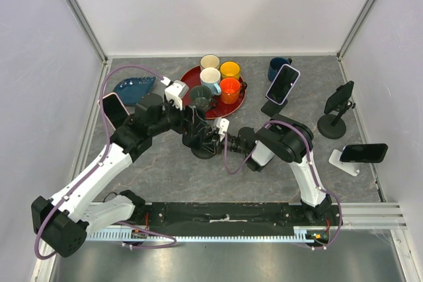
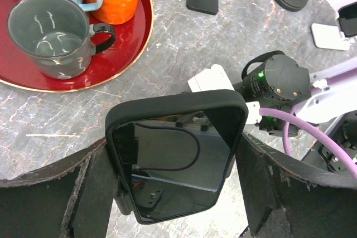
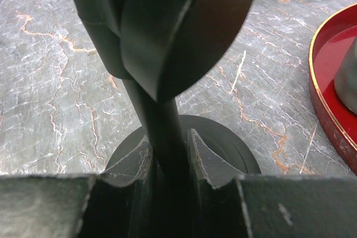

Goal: Remove the phone from the phone stand

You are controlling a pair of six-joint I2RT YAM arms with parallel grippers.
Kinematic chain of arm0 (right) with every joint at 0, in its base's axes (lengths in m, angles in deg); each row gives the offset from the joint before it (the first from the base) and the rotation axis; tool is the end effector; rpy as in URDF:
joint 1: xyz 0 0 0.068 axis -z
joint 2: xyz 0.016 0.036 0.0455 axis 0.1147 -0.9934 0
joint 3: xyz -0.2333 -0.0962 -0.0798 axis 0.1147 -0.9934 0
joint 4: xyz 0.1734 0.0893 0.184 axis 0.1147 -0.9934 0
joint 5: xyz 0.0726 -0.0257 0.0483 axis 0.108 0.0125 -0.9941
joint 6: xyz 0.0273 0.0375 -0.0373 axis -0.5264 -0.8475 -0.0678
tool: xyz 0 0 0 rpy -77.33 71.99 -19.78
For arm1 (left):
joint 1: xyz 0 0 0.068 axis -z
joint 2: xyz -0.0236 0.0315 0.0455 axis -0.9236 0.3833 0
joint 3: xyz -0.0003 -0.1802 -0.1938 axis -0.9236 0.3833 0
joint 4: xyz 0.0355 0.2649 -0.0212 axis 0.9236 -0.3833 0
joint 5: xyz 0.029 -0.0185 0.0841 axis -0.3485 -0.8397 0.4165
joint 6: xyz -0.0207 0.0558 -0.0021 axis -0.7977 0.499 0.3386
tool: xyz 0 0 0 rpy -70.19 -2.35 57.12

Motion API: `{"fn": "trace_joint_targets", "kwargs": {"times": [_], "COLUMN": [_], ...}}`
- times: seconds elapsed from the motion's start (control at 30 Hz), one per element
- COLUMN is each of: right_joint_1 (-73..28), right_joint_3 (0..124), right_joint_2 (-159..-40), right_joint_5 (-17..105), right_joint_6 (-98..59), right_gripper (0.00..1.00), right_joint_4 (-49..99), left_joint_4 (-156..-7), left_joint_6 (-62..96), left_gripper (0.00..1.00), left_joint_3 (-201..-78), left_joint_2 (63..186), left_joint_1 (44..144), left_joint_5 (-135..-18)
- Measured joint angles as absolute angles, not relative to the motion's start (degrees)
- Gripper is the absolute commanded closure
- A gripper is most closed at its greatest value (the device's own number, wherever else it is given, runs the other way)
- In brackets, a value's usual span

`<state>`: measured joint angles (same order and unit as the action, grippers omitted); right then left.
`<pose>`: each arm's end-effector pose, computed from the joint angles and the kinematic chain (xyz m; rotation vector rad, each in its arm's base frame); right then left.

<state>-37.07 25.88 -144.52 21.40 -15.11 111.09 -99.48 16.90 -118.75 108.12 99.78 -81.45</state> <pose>0.2433 0.2624 0.0685 -0.9773 1.3800 1.0288 0.2077 -0.1434 0.3125 0.5150 1.9766 -0.7229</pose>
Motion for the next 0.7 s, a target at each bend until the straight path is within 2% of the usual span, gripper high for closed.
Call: {"fn": "trace_joint_targets", "kwargs": {"times": [0.23, 0.33, 0.37, 0.43, 0.47, 0.57, 0.7], "right_joint_1": [-36.7, -36.7, -36.8, -36.8, -36.8, -37.1, -38.0], "right_joint_3": [25.8, 25.6, 25.5, 25.2, 24.9, 24.1, 23.1], "right_joint_2": [-144.5, -144.4, -144.4, -144.1, -144.0, -143.5, -142.9], "right_joint_5": [19.7, 19.7, 19.8, 20.0, 20.2, 21.1, 24.0], "right_joint_6": [-15.5, -15.5, -15.5, -15.5, -15.4, -15.4, -14.7], "right_gripper": [1.00, 1.00, 1.00, 1.00, 1.00, 1.00, 1.00], "right_joint_4": [111.2, 111.2, 111.2, 111.2, 111.2, 111.3, 111.3], "left_joint_4": [-98.1, -98.1, -98.1, -98.1, -98.1, -99.3, -102.7], "left_joint_6": [16.8, 16.0, 15.8, 15.3, 15.2, 14.6, 12.6], "left_gripper": [0.98, 0.74, 0.59, 0.43, 0.29, 0.10, 0.05], "left_joint_3": [-117.4, -117.1, -117.1, -117.1, -117.1, -117.9, -120.1], "left_joint_2": [106.6, 106.2, 106.1, 105.9, 105.7, 105.7, 106.7], "left_joint_1": [98.2, 98.6, 99.1, 101.4, 103.0, 108.0, 114.1], "left_joint_5": [-86.3, -85.1, -84.3, -80.3, -77.9, -69.4, -58.5]}}
